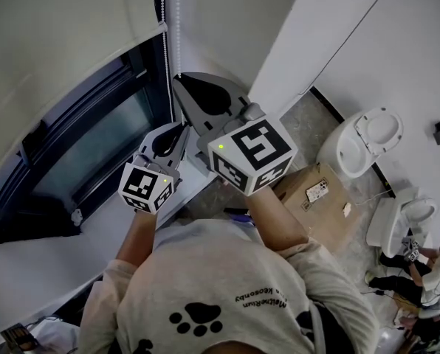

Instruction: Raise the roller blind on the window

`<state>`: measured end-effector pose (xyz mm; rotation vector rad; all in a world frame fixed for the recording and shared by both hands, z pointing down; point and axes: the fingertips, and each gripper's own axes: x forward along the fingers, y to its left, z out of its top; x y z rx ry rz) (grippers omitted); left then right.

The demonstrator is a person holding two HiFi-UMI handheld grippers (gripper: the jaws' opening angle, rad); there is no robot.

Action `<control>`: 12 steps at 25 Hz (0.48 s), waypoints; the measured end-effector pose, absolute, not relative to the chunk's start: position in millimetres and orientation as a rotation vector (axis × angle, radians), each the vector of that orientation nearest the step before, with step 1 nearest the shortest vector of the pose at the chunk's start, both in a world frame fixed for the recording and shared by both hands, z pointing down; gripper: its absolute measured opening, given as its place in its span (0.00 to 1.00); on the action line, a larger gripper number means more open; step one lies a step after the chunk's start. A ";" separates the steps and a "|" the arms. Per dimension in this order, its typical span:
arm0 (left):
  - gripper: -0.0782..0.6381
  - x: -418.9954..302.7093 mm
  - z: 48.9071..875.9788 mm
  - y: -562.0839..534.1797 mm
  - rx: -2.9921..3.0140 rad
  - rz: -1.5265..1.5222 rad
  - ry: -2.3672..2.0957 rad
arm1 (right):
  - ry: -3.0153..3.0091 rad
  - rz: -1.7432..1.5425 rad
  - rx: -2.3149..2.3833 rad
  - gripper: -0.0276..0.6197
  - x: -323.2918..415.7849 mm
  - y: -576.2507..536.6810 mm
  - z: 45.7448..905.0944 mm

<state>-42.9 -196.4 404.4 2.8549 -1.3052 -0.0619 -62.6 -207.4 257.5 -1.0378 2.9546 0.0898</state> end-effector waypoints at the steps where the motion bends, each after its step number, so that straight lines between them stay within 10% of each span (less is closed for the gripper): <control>1: 0.12 -43.8 410.1 -197.9 2.850 -0.054 -1.311 | 2.958 0.090 -1.047 0.06 -62.4 -207.9 263.1; 12: 0.12 -43.0 434.4 -203.5 2.830 -0.021 -1.342 | 2.954 0.079 -1.075 0.06 -58.1 -212.8 287.9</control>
